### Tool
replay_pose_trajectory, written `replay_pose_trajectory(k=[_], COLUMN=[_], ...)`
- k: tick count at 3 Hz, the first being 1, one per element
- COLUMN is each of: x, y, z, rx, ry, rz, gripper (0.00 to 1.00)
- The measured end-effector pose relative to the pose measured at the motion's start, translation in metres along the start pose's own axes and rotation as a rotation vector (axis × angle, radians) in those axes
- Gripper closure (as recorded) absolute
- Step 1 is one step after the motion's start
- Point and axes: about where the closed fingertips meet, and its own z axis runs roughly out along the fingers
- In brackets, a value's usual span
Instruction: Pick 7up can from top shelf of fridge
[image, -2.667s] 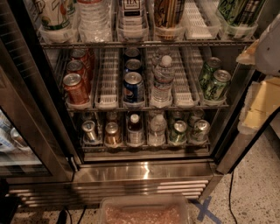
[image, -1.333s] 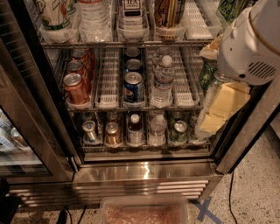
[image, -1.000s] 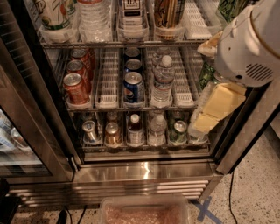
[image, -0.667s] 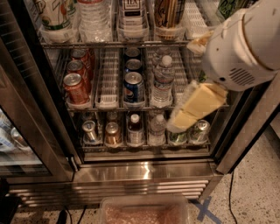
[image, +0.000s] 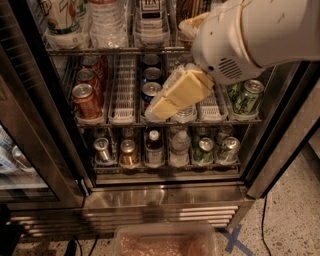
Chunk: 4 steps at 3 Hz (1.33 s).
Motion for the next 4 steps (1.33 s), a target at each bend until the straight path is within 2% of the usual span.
replay_pose_trajectory(k=[1, 2, 3, 4], x=[0.0, -0.015, -0.065, -0.09], y=[0.0, 0.004, 0.008, 0.011], z=[0.0, 0.008, 0.04, 0.058], rx=[0.0, 0.031, 0.047, 0.039], ry=[0.0, -0.066, -0.211, -0.273], rz=[0.0, 0.014, 0.012, 0.009], gripper=[0.0, 0.0, 0.0, 0.0])
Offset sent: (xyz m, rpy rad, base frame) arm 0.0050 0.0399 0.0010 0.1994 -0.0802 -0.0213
